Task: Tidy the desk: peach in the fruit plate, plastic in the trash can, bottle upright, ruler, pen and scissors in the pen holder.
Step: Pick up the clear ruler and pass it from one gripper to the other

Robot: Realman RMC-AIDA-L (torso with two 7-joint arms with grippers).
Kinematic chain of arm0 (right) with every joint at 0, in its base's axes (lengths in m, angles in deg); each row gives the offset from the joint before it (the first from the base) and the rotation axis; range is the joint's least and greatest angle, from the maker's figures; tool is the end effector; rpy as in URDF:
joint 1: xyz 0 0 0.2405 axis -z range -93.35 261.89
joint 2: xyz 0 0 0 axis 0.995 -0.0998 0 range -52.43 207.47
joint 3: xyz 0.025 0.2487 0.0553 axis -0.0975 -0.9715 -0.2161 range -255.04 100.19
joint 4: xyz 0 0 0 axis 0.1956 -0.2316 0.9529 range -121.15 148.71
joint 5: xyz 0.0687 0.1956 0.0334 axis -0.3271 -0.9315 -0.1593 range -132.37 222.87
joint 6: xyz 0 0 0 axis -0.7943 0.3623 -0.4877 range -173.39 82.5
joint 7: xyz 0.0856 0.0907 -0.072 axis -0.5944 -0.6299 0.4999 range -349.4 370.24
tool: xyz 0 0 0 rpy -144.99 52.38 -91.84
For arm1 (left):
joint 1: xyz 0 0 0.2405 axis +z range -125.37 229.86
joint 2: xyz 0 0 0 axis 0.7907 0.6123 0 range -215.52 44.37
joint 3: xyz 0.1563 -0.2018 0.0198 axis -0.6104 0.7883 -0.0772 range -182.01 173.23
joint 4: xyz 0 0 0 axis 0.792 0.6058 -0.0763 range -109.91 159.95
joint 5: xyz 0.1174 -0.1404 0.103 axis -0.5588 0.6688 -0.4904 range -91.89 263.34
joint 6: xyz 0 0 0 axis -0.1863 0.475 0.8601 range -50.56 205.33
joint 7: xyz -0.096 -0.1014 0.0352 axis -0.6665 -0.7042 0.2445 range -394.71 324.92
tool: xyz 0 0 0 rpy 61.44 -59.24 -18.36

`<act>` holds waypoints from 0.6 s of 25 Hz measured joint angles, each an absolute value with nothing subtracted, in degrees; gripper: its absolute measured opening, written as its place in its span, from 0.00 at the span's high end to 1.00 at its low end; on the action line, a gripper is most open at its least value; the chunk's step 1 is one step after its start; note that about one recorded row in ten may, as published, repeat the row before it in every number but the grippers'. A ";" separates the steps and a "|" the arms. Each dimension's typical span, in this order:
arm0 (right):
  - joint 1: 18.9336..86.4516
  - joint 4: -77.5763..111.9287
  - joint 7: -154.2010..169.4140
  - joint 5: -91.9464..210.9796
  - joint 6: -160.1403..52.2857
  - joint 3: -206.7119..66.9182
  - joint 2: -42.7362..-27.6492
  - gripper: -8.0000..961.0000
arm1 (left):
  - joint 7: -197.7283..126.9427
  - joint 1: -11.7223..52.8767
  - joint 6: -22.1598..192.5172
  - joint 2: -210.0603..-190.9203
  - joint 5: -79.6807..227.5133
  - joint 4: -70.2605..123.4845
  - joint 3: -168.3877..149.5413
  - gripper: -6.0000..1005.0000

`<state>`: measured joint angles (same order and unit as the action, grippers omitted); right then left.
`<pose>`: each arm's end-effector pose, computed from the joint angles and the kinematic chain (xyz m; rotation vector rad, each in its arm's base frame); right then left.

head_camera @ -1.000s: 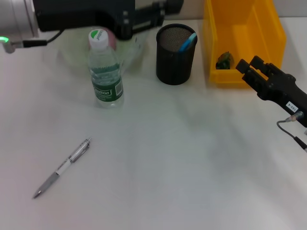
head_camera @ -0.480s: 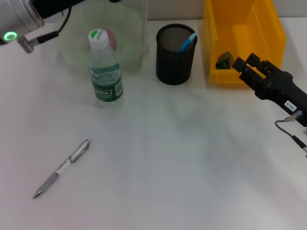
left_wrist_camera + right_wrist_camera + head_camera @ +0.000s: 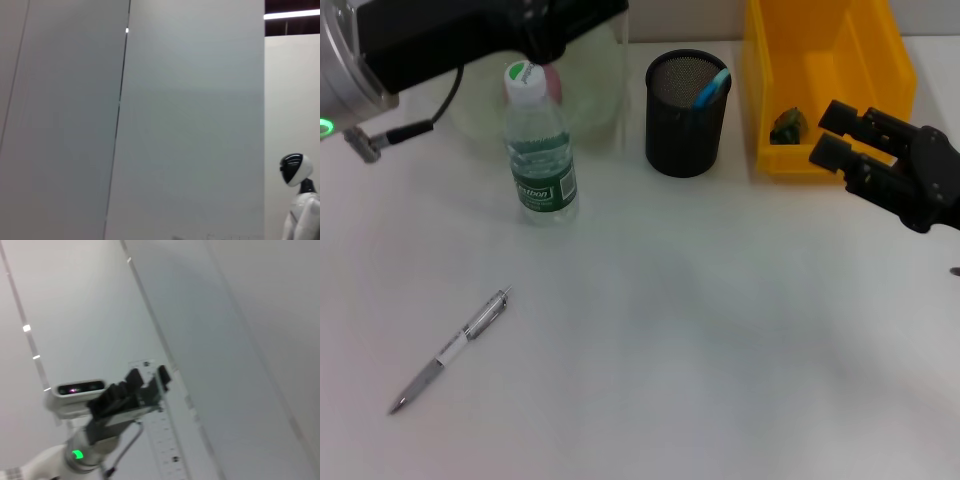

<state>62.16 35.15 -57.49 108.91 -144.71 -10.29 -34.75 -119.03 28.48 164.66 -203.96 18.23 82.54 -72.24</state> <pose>0.2624 0.2861 0.0232 -2.4577 0.6026 1.3909 -0.1443 0.3334 0.0476 -2.5491 -0.2161 -1.3767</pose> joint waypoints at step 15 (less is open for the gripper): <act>60.50 53.14 -67.41 120.02 -144.34 -12.23 -38.62 0.14 | -118.30 28.70 168.78 -203.87 18.08 76.55 -72.43 0.61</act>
<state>60.50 53.14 -67.41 120.02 -144.34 -12.23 -38.62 -118.30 28.70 168.78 -203.87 18.08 76.55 -72.43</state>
